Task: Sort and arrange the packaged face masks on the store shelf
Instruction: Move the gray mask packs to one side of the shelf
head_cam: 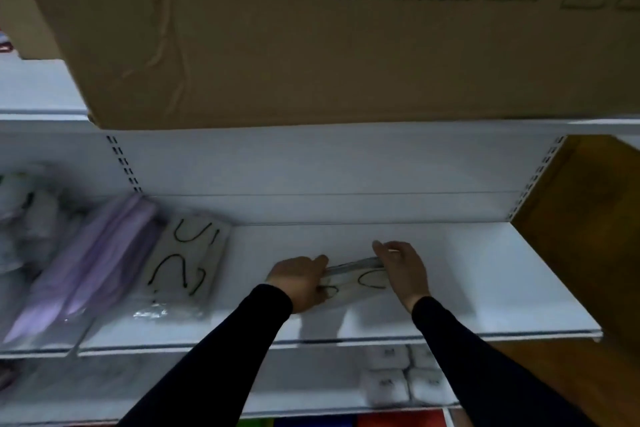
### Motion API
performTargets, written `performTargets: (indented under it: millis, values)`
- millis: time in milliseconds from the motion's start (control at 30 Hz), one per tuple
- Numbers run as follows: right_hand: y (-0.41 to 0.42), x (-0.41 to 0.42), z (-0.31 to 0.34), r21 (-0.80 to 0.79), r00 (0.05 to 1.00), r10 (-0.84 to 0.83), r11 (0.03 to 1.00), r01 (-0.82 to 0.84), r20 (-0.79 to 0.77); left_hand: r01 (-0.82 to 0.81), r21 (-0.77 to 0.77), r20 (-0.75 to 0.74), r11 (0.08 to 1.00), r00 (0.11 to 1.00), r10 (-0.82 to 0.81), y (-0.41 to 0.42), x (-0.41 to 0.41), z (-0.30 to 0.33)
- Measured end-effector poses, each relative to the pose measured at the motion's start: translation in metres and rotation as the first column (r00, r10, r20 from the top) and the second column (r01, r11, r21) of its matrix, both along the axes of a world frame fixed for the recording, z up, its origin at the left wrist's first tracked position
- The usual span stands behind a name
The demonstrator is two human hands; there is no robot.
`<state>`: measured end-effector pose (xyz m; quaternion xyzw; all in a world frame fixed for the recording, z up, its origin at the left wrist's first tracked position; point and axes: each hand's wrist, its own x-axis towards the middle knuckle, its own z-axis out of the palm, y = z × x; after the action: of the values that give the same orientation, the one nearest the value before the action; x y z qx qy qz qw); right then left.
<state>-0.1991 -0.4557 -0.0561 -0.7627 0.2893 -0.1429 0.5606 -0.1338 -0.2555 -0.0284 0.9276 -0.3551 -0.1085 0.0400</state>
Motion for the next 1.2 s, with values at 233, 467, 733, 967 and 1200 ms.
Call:
performTargets:
  millis: [233, 467, 733, 967, 1200]
  values:
    - [0.015, 0.015, 0.007, -0.022, 0.992, 0.124, 0.992, -0.124, -0.008, -0.272, -0.036, -0.037, 0.962, 0.962, 0.271, 0.026, 0.005, 0.009]
    - [0.024, 0.014, 0.0, 0.073, 0.981, 0.178, 0.98, -0.184, 0.079, -0.333, -0.327, -0.167, 0.884, 0.941, 0.293, 0.047, -0.004, -0.008]
    - [-0.007, 0.003, -0.002, 0.055, 0.88, 0.475, 0.879, -0.474, -0.011, -0.424, -0.519, -0.242, 0.742, 0.905, 0.349, 0.038, 0.005, -0.013]
    - [-0.007, -0.001, -0.019, 0.023, 0.941, 0.337, 0.941, -0.337, -0.037, -0.654, -0.659, -0.577, 0.373, 0.757, 0.308, 0.057, -0.002, -0.04]
    - [0.005, -0.005, -0.026, 0.02, 0.97, 0.243, 0.97, -0.242, -0.023, -0.666, -0.624, -0.597, 0.409, 0.744, 0.3, 0.026, 0.0, -0.042]
